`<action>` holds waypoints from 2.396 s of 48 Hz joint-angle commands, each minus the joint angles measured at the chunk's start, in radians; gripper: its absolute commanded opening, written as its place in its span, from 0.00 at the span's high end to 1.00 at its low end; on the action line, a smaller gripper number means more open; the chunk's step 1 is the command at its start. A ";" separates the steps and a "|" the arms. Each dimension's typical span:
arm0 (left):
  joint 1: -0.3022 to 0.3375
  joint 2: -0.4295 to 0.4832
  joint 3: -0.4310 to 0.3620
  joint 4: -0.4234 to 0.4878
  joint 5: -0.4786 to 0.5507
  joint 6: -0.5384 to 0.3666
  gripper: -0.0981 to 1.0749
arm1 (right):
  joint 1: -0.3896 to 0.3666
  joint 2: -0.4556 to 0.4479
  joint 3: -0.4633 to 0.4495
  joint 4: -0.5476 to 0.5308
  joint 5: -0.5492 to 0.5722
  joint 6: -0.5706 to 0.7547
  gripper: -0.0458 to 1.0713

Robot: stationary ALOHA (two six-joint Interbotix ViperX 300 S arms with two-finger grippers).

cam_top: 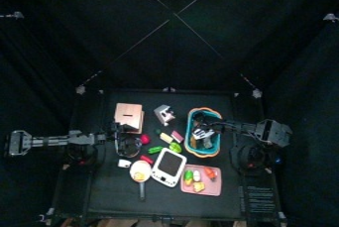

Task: Grab green sushi roll

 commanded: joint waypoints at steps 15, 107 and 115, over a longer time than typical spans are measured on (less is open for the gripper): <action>0.011 0.000 -0.009 0.000 0.000 0.002 0.08 | 0.018 0.034 -0.072 -0.066 0.069 0.003 0.11; 0.031 0.002 0.006 -0.002 0.006 0.000 0.08 | 0.048 0.028 -0.012 -0.034 -0.138 0.015 0.11; 0.031 0.000 0.006 0.000 0.006 0.002 0.08 | 0.049 0.048 -0.005 -0.034 -0.160 0.012 0.11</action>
